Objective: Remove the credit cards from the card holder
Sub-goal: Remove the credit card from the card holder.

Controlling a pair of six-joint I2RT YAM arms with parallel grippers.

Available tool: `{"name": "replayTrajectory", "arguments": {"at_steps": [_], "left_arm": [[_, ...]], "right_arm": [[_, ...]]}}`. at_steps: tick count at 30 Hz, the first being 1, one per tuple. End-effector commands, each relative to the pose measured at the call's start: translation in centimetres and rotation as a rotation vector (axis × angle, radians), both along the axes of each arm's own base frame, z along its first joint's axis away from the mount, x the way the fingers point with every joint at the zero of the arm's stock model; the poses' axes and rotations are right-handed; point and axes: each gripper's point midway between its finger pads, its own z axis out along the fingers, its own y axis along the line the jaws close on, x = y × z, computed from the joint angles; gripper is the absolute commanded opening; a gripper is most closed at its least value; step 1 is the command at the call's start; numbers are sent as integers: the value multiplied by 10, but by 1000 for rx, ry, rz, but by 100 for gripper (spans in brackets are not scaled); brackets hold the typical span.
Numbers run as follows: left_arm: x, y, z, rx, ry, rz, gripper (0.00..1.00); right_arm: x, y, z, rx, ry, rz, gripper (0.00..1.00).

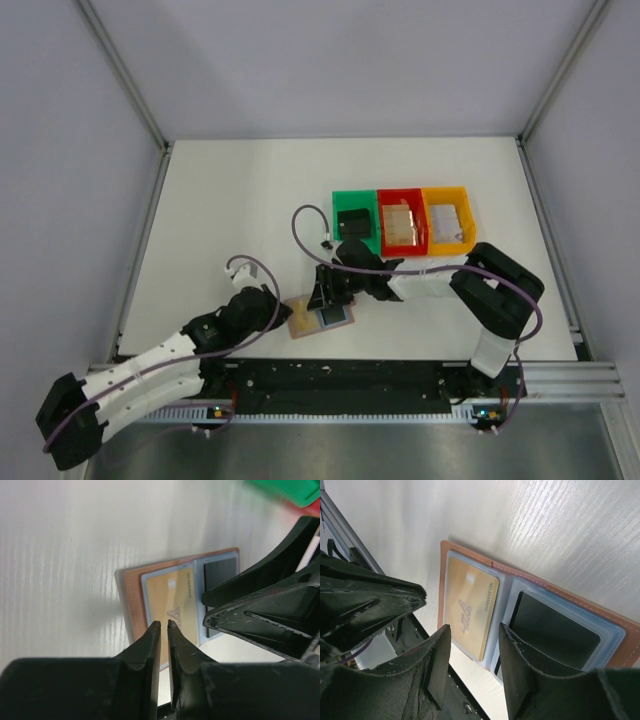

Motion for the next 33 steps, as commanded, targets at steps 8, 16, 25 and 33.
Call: {"name": "replayTrajectory", "arguments": {"at_steps": [8,16,25,33], "left_arm": [[1,-11,-28,-6,69,-5,0],[-7,-4,-48,-15,123,15,0],[-8,-5,-53,-1,141,9,0],[-9,-3,-55,7,148,14,0]], "right_arm": [[3,2,0,14,-15,-9,40],[1,5,-10,13,19,5,38],[-5,8,-1,78,24,23,13],[-2,1,0,129,40,10,0]]}}
